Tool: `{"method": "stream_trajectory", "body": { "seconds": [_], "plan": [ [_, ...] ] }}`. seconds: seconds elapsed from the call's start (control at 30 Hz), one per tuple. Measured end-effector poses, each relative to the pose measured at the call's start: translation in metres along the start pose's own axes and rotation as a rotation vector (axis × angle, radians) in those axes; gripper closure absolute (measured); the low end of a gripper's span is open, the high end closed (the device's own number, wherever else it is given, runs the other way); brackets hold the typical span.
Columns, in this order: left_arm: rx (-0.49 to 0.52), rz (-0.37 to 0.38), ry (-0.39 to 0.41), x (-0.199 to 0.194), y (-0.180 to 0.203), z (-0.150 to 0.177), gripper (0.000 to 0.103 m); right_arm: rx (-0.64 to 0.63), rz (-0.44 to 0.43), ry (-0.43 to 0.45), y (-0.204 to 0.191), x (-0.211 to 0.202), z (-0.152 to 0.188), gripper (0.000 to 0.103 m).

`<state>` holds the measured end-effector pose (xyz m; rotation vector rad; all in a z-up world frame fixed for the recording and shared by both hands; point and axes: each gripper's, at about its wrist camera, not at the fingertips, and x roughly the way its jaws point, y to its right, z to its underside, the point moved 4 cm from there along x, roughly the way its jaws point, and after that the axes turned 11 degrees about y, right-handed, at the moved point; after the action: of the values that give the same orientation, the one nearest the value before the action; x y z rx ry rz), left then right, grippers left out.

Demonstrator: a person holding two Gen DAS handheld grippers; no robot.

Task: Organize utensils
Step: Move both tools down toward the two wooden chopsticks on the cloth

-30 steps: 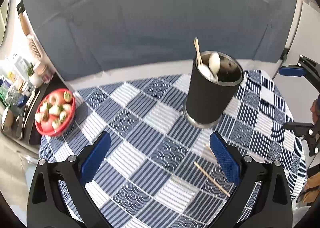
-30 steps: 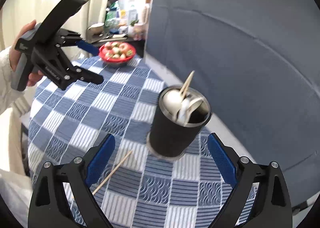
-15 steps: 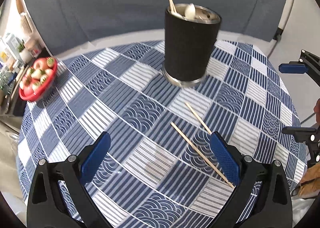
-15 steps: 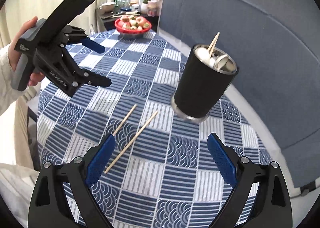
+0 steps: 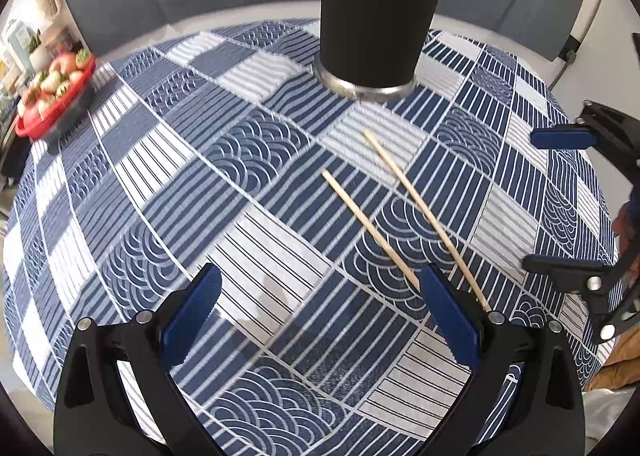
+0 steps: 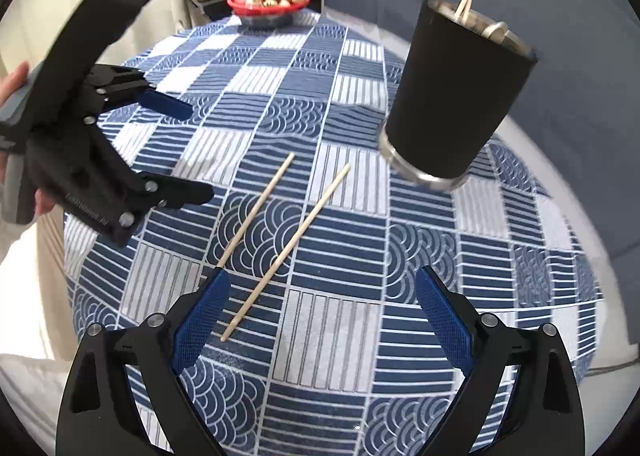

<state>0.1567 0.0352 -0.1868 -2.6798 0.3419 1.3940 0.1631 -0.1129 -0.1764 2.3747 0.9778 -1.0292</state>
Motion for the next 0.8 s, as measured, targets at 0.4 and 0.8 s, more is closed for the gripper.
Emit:
{"method": "stream_trajectory", "body": {
  "seconds": [0.4, 0.8],
  "plan": [
    [-0.125, -0.04, -0.046, 0.027, 0.0, 0.006, 0.006, -0.025, -0.056, -0.074, 0.0, 0.054, 0.014, 0.014],
    [-0.138, -0.141, -0.05, 0.047, 0.01, 0.008, 0.004, 0.023, -0.063, -0.096, 0.008, 0.068, 0.023, 0.007]
  ]
}}
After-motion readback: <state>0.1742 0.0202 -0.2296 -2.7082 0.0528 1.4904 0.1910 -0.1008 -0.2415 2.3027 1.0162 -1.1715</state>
